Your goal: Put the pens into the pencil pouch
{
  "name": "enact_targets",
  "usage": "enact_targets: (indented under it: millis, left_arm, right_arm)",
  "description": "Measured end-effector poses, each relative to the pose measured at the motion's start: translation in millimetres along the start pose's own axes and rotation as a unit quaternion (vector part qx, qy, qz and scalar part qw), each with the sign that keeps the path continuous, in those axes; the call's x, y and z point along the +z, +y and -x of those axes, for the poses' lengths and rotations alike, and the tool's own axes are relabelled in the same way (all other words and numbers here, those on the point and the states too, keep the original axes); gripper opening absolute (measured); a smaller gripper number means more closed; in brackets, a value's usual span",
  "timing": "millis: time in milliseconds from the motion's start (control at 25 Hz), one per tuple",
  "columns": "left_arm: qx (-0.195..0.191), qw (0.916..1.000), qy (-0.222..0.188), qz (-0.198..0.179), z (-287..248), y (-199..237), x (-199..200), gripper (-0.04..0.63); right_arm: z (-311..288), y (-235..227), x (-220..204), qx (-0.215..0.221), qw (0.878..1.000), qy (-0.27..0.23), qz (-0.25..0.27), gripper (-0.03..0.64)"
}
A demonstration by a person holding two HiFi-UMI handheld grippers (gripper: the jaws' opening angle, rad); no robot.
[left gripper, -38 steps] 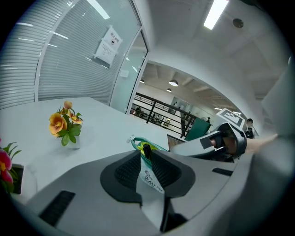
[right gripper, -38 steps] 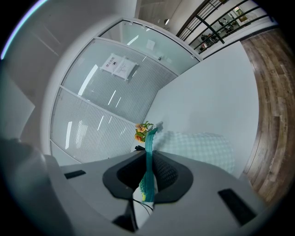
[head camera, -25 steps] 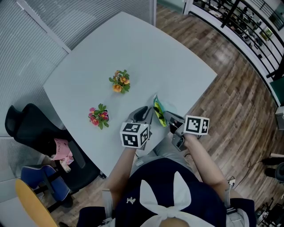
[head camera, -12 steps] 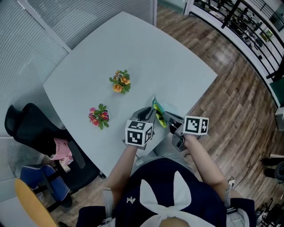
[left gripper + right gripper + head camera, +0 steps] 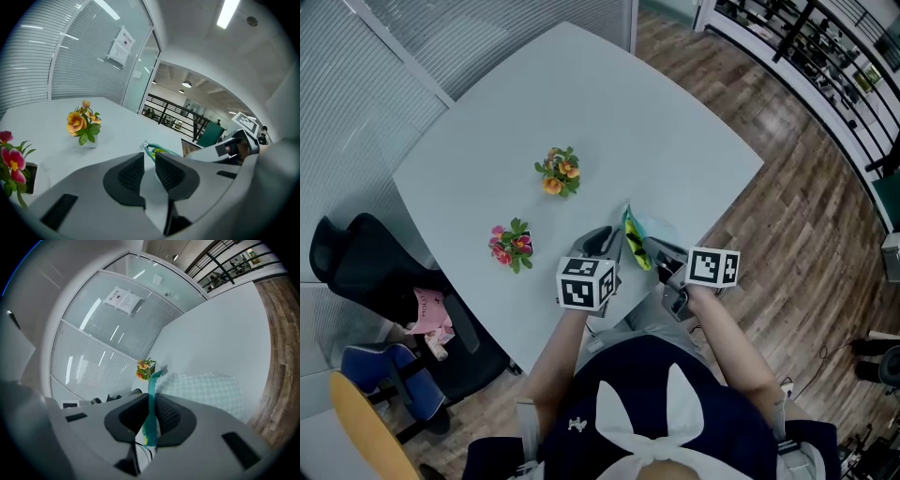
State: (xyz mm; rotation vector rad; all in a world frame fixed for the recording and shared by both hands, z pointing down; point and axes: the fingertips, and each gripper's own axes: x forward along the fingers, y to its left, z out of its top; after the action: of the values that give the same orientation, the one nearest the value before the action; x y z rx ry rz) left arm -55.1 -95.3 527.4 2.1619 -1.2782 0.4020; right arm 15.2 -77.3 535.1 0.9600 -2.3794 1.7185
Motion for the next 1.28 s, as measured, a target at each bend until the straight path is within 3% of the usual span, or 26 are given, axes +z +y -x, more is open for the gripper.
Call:
enact_targets:
  millis: [600, 1280]
  left_arm:
    - [0.067, 0.9968, 0.027, 0.033, 20.8, 46.5, -26.7, 0.051]
    - [0.091, 0.9919, 0.047, 0.076, 33.5, 75.5, -50.3, 0.035]
  right_arm:
    - [-43.5, -6.0, -21.4, -0.027, 0.998, 0.058, 0.025, 0.048]
    - [-90.4, -37.0, -60.8, -0.086, 0.987, 0.128, 0.046, 0.048]
